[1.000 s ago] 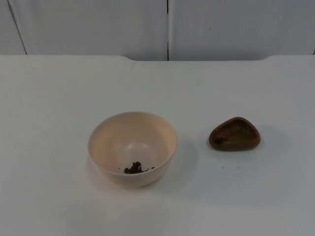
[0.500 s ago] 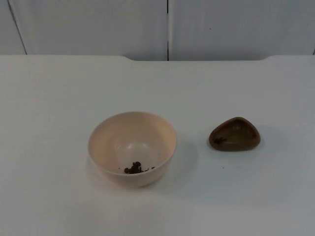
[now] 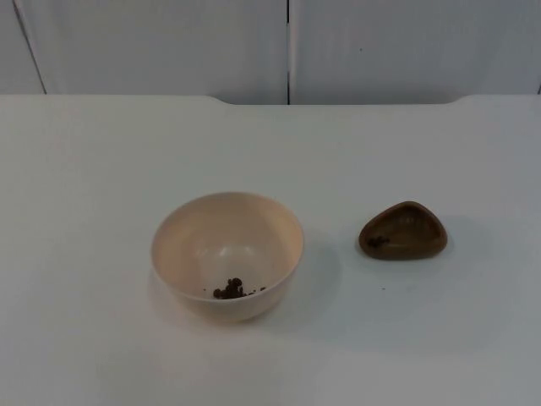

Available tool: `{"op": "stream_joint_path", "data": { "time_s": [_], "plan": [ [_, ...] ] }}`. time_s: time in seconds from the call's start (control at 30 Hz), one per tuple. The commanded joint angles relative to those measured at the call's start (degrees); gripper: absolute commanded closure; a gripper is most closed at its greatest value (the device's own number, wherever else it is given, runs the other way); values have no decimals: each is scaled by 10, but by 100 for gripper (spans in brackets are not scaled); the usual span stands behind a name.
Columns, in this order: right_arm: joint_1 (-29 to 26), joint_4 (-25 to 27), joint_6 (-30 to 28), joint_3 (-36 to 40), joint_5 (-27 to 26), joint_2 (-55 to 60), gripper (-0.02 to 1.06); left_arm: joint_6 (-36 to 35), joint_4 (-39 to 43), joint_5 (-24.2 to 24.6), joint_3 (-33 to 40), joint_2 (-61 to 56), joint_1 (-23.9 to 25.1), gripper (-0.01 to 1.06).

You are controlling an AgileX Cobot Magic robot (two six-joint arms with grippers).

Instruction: Pick up the bowl with the left hand and pour the coffee beans from the cup into the bowl with the right hand.

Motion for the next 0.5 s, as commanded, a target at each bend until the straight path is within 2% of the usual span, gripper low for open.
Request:
{"op": "stream_joint_path", "data": {
  "time_s": [0.0, 0.47],
  "plan": [
    [-2, -1, 0, 1, -1, -2, 26, -2, -7, -5, 3, -2, 1, 5],
    [-2, -1, 0, 1, -1, -2, 26, -2, -7, -5, 3, -2, 1, 5]
  ]
}}
